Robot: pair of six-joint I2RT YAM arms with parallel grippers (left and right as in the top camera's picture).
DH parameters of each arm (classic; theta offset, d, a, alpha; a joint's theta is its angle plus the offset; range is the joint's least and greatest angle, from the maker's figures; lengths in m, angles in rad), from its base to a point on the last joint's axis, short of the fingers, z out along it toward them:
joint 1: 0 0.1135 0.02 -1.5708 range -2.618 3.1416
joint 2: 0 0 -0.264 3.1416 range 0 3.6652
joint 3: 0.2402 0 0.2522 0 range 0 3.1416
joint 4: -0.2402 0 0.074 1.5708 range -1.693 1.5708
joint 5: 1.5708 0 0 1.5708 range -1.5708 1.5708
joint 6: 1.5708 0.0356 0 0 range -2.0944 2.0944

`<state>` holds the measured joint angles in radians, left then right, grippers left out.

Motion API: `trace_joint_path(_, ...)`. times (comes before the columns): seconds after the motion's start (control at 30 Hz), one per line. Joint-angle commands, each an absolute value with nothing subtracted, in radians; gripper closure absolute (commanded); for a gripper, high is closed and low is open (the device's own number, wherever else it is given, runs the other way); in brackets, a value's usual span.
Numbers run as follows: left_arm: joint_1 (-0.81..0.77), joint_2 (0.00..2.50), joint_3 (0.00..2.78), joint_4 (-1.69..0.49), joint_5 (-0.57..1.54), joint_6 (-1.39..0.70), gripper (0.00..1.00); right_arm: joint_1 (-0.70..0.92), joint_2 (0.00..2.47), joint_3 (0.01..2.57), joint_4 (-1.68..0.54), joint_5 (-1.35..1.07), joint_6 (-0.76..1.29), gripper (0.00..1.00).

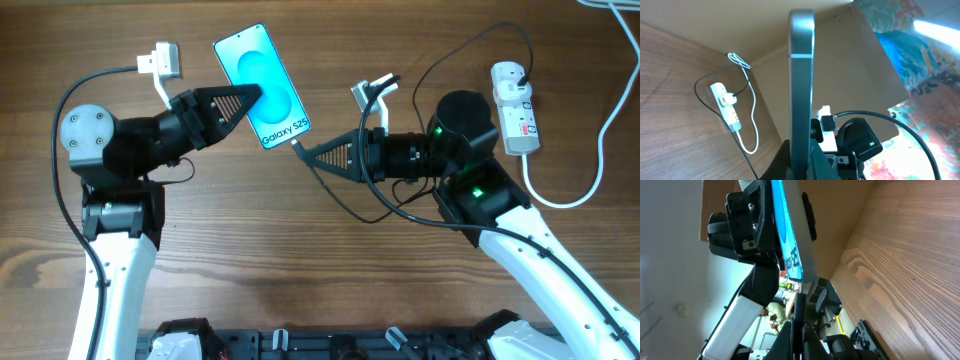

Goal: Plug charger to phone and switch on socket

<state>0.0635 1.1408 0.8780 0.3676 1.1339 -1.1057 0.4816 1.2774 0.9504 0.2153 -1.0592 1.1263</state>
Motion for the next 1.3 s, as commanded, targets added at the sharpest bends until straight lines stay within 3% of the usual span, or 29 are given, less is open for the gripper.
trace_joint_path(0.0,0.063,1.141,0.886,0.379,1.124,-1.139,0.96,0.483,1.286,0.955,0.251,-1.082,1.135,0.96)
trace_joint_path(0.47,0.063,1.141,0.886,0.378,1.106,-1.221,0.96,0.483,1.286,0.955,0.284,-1.067,1.156,0.96)
trace_joint_path(0.6,0.063,1.141,0.886,0.378,1.093,-1.243,0.96,0.483,1.287,0.955,0.262,-1.075,1.280,0.96)
trace_joint_path(0.7,0.063,1.141,0.886,0.347,1.094,-1.200,0.96,0.483,1.287,0.906,0.252,-1.051,1.226,0.96)
trace_joint_path(0.87,0.062,1.141,0.883,0.298,1.078,-1.168,0.96,0.483,1.287,0.743,0.660,-1.032,1.375,0.96)
trace_joint_path(1.27,0.062,1.141,0.883,0.298,1.079,-1.187,0.96,0.520,1.308,0.742,0.739,-0.934,1.451,0.96)
